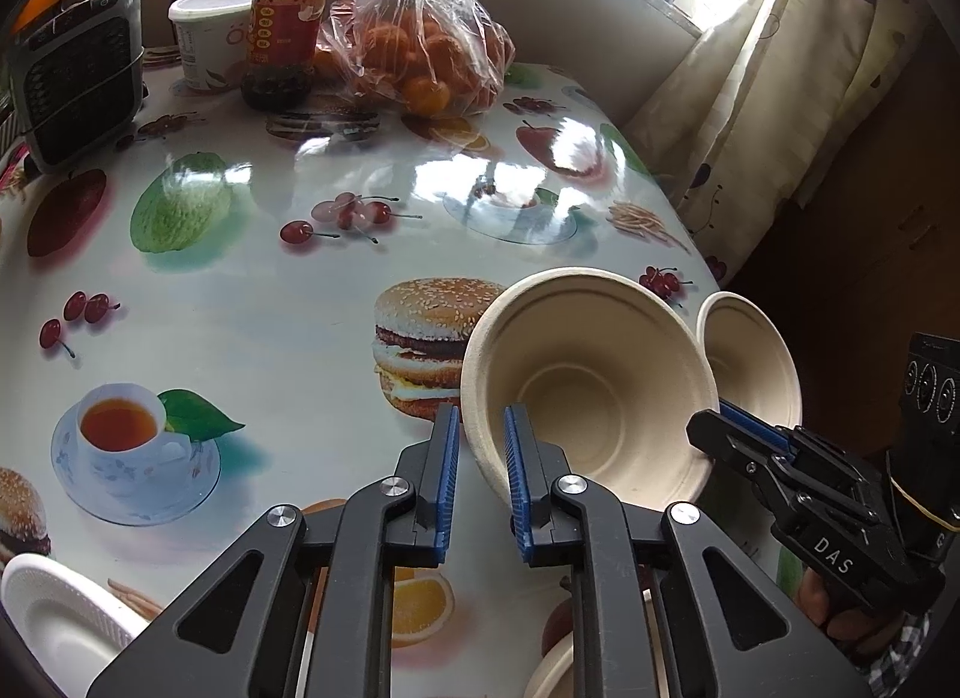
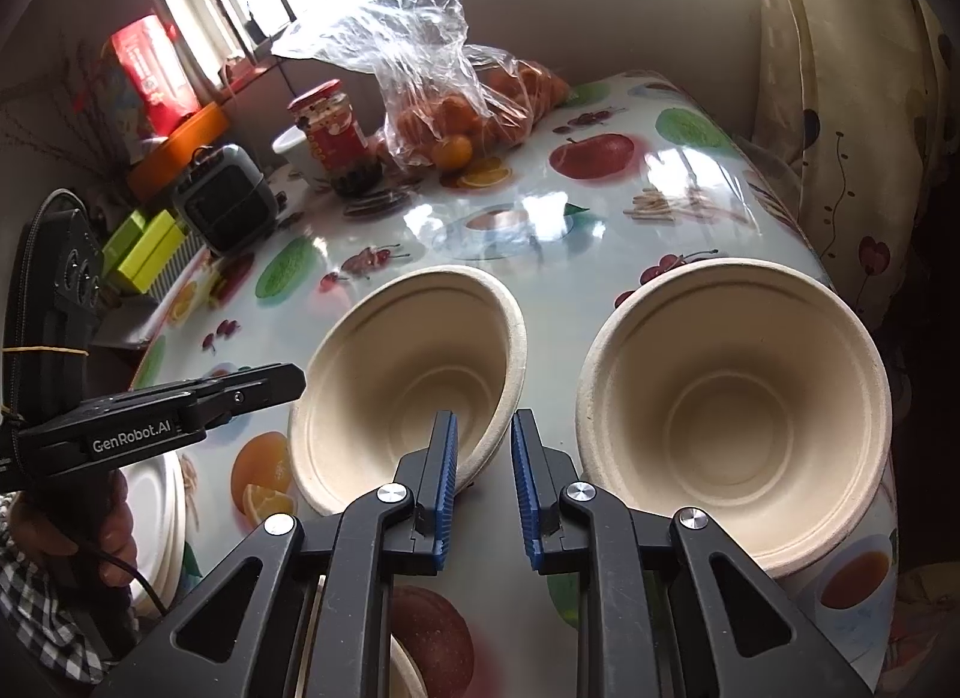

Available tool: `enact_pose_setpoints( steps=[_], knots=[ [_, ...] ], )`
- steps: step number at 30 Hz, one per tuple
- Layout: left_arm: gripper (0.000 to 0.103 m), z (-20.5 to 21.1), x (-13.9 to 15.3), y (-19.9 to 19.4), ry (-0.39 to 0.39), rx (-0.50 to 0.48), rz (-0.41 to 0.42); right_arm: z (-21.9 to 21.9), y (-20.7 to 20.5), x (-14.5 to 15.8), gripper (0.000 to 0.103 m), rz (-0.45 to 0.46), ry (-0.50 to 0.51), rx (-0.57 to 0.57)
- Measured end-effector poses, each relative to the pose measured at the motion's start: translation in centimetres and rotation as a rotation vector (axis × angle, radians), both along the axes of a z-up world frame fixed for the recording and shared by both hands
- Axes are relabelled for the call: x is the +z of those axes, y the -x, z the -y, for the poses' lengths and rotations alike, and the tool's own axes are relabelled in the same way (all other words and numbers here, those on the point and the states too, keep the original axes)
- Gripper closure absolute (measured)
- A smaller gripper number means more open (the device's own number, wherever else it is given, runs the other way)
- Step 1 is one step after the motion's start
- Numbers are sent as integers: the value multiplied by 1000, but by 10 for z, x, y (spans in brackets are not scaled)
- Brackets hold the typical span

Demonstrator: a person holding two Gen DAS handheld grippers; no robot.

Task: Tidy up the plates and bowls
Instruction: 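Close the left gripper on a tan bowl rim while the right gripper grasps another bowl rim, then lift the bowl with the left gripper over another bowl while the right gripper carries its bowl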

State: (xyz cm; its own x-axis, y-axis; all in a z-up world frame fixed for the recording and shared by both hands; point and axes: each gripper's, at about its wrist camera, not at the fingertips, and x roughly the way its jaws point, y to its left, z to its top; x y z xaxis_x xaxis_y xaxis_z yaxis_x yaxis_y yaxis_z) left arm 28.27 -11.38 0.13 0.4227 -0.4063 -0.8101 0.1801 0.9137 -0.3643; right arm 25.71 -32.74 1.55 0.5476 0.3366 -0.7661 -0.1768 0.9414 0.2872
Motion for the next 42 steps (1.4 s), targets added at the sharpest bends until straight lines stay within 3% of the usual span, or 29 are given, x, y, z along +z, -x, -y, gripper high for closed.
enact_pose_setpoints(
  steps=[4,8,14,29,42],
  knots=[
    [87,-4,-3,-1,1,25,-9,1,-1,-1,85,-9,-2,-11],
    [87,-14,-9,-4,72,49,-49,3,0,-2,85,-12,-8,-14],
    [87,-11,-12,-5,114,33,-74,5,-1,-4,85,-19,-3,-22],
    [90,-1,-7,-2,80,15,-47,3,0,-4,85,-17,5,-23],
    [90,-1,19,15,74,-14,7,4,16,13,85,13,9,-36]
  ],
)
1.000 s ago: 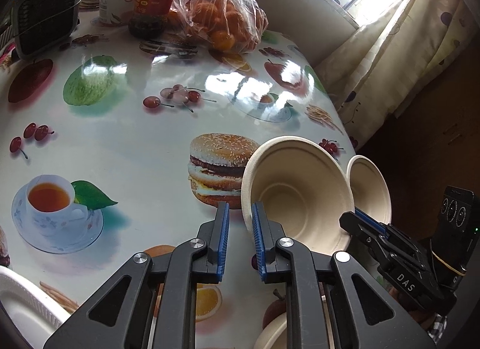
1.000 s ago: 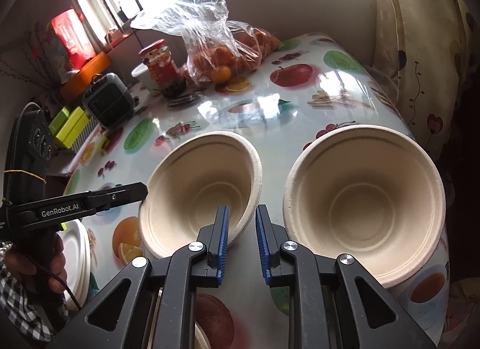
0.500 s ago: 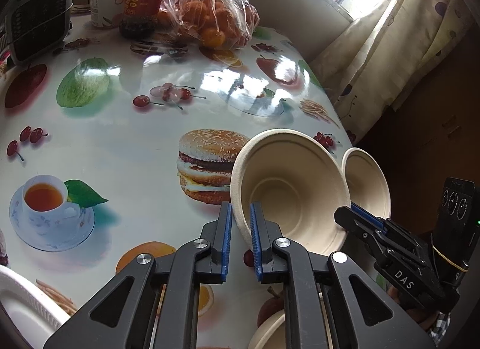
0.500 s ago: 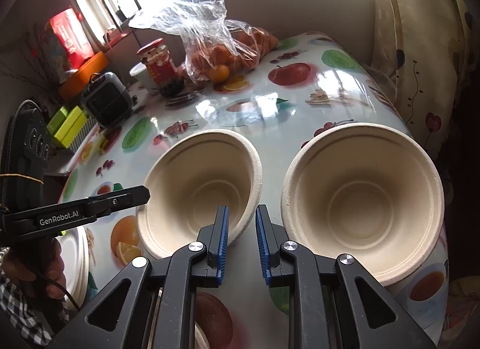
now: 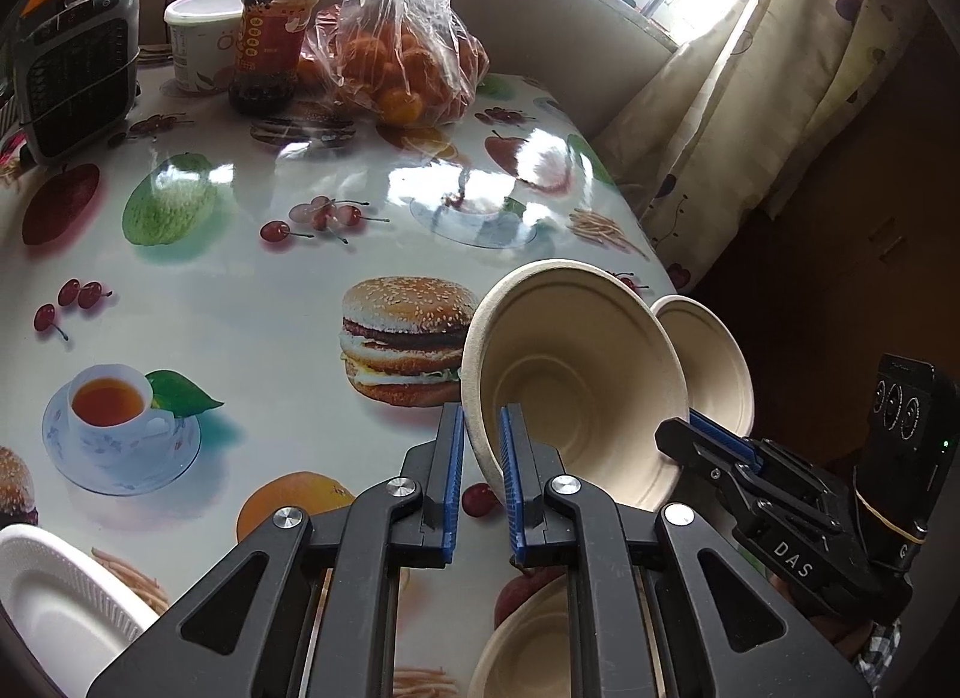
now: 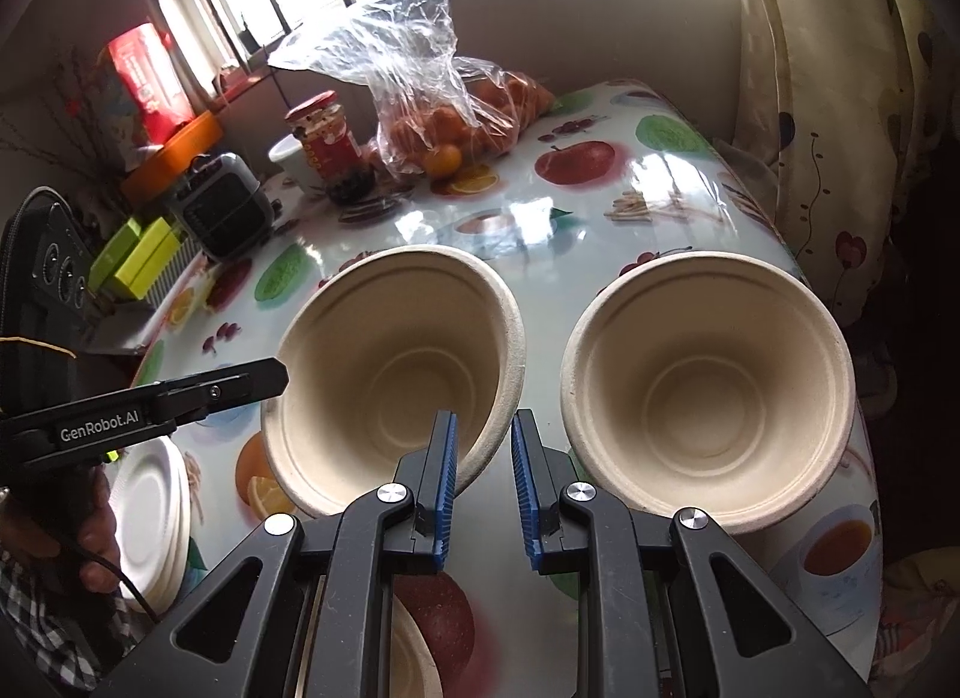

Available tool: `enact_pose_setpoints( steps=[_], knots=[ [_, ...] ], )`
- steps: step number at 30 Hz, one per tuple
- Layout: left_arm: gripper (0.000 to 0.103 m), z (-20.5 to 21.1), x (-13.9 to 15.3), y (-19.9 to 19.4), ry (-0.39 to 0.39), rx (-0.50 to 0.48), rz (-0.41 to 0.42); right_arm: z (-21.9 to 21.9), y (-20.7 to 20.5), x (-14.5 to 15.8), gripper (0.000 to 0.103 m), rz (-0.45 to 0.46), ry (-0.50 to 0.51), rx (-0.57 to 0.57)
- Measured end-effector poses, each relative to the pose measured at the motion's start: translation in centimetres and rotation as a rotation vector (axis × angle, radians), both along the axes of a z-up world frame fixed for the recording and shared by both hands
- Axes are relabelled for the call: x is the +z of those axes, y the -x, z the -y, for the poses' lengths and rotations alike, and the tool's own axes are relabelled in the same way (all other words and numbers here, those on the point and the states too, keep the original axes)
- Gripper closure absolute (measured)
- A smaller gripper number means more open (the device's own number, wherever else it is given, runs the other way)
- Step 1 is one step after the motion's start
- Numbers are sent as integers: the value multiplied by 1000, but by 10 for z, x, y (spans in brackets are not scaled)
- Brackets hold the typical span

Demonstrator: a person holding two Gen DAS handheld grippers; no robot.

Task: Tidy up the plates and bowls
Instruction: 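Lift the bowl with the left gripper over another bowl while the right gripper carries its bowl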

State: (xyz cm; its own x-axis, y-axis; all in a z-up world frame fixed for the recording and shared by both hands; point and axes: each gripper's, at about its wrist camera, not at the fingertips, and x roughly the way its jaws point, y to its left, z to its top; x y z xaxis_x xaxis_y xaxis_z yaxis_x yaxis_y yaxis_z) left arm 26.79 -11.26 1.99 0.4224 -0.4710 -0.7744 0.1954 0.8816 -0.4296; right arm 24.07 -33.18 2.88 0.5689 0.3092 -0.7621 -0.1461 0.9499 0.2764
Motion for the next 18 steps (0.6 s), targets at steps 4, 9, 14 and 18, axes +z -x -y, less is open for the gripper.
enact_pose_setpoints(
  steps=[4,9,14,18],
  knots=[
    [90,0,5,7,2,-9,10,0,10,6,85,14,2,-4],
    [90,0,11,16,4,-24,23,0,21,13,85,26,9,-8],
    [90,0,19,25,6,-37,40,-2,35,22,84,40,21,-13],
    [90,-1,24,34,6,-51,53,-2,46,29,84,55,23,-20]
  ],
)
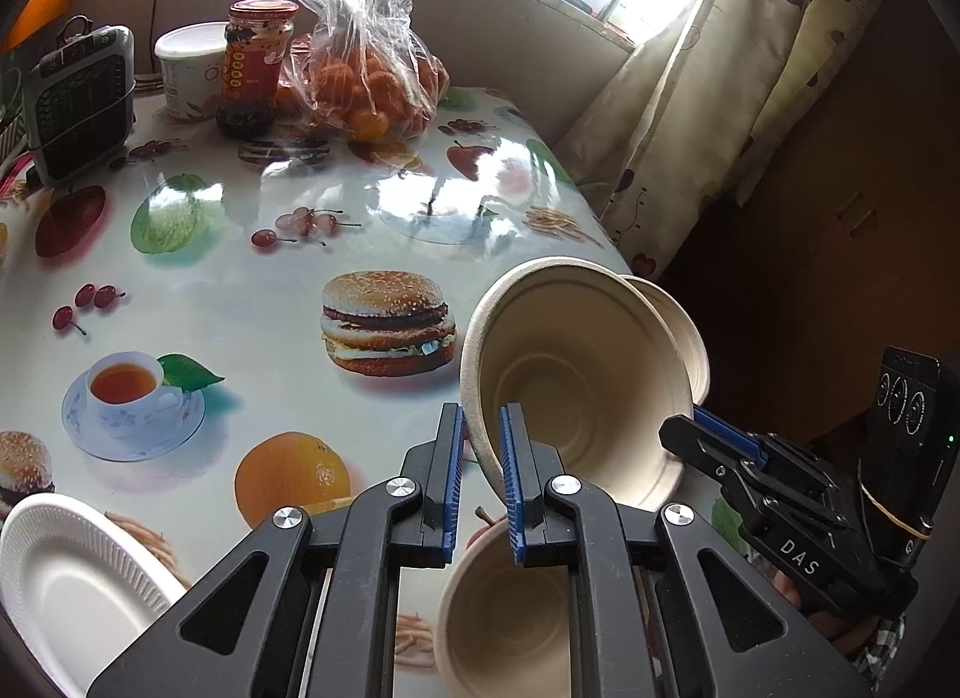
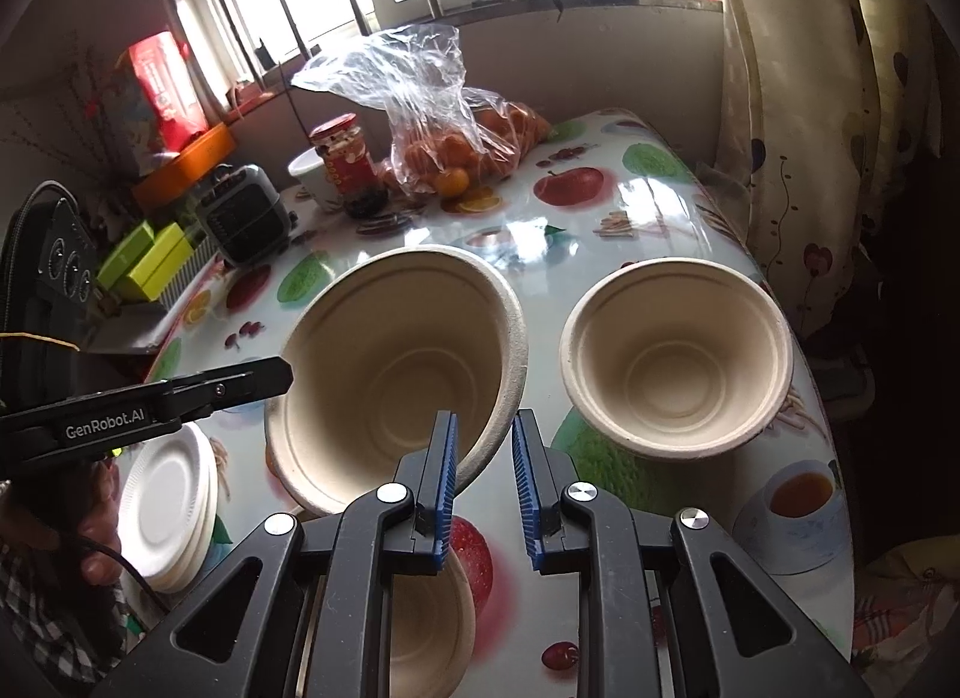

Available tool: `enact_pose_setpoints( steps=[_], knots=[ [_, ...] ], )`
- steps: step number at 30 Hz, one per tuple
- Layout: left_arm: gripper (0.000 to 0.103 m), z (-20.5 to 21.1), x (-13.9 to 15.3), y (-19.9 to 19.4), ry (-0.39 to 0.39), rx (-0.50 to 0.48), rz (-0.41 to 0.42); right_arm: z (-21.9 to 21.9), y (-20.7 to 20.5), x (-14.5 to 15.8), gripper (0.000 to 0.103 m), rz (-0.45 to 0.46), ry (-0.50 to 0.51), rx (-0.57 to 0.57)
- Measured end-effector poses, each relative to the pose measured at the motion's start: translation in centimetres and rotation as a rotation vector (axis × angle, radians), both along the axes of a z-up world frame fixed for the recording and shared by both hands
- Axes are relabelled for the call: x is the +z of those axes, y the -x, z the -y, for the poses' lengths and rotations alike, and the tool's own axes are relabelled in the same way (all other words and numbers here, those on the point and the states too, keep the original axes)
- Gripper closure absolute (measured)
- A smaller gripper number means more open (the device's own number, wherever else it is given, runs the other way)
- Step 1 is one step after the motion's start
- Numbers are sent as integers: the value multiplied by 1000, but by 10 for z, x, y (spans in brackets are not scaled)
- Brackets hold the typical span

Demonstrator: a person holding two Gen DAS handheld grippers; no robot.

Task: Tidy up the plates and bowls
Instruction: 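Lift the bowl with the left gripper over another bowl while the right gripper carries its bowl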

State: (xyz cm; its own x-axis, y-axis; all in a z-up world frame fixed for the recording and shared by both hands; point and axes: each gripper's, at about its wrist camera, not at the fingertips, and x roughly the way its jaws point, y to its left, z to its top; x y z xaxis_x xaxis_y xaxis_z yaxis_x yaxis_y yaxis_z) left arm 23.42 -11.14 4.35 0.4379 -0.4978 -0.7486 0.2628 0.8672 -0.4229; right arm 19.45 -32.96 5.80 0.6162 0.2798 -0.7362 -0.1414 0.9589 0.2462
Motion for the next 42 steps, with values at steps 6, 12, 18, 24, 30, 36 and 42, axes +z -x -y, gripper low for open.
enact_pose_setpoints(
  steps=[6,12,18,24,30,36,42],
  knots=[
    [90,-3,3,13,4,-12,5,-3,17,6,84,9,-1,-2],
    [90,-5,1,29,2,-25,3,-7,36,7,84,12,-2,-9],
    [90,-7,1,45,-3,-46,6,-9,55,4,84,4,-10,-21],
    [90,-10,-1,60,-13,-61,0,-12,72,0,84,1,-24,-34],
    [90,-13,-5,71,-25,-71,-3,-18,88,-5,83,-4,-28,-42],
    [90,-14,-8,78,-34,-77,-7,-21,99,-15,83,-23,-33,-52],
    [90,-14,-14,82,-46,-79,-19,-23,105,-23,83,-38,-39,-60]
  ],
)
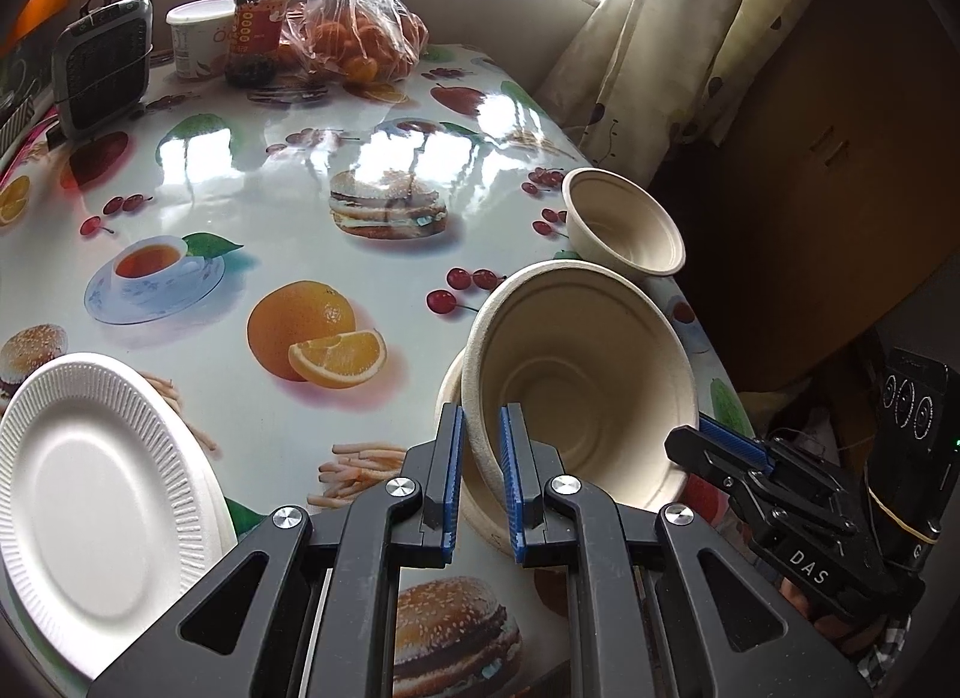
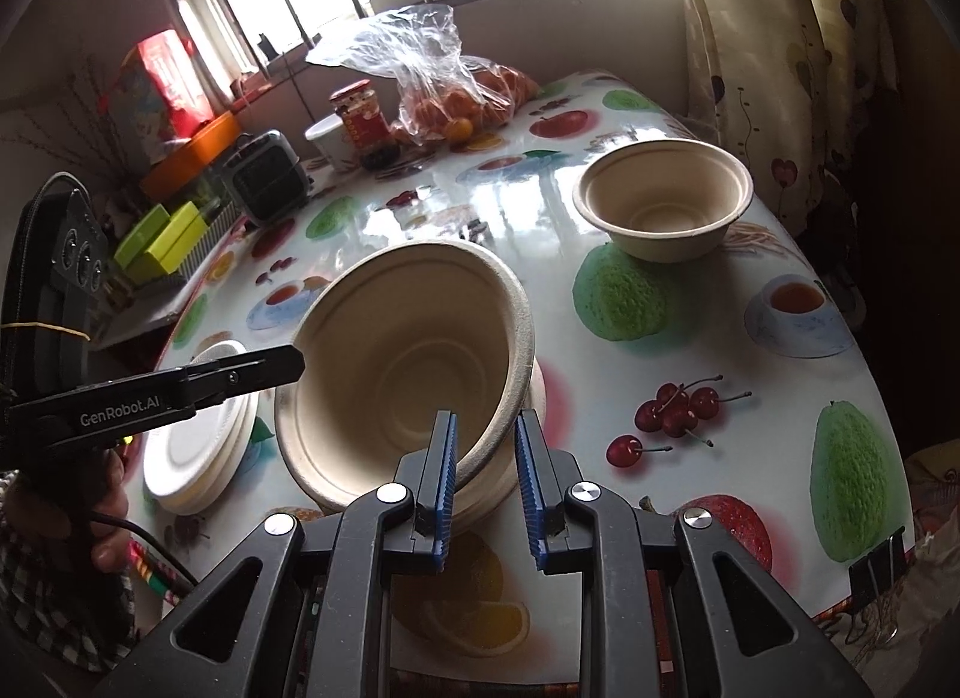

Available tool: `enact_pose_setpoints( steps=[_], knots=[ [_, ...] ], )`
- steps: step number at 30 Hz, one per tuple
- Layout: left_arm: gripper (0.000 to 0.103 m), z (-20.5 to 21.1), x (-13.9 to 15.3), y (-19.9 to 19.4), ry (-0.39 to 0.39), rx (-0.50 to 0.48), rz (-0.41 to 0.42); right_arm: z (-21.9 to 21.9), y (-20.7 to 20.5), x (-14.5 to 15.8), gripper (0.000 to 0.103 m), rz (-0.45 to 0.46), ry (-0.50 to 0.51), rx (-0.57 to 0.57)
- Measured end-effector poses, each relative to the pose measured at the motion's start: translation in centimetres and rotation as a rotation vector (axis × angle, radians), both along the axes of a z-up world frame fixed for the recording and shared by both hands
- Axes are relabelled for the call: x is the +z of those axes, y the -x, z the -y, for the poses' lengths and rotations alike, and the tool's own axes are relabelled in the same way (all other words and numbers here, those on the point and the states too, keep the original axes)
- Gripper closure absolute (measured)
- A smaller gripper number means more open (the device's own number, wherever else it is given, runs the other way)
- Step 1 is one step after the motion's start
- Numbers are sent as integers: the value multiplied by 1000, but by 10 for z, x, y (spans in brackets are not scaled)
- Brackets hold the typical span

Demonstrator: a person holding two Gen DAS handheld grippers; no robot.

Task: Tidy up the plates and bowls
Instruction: 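Lift the bowl with the left gripper over another bowl while the right gripper carries its bowl, then lower the left gripper's bowl into another bowl and open while the right gripper releases its bowl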

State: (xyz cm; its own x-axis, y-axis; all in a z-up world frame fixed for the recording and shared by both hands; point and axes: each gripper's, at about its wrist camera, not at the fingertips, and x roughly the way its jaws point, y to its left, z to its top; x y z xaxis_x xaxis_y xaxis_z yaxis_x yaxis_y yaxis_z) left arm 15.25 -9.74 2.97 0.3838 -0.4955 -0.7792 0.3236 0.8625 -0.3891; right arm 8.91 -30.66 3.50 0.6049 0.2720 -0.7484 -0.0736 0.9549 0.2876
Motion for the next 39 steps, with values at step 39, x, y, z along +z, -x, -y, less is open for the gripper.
enact_pose_setpoints(
  steps=[39],
  knots=[
    [90,0,-17,2,-26,11,-45,-7,2,-15,82,-31,38,-9]
  ],
)
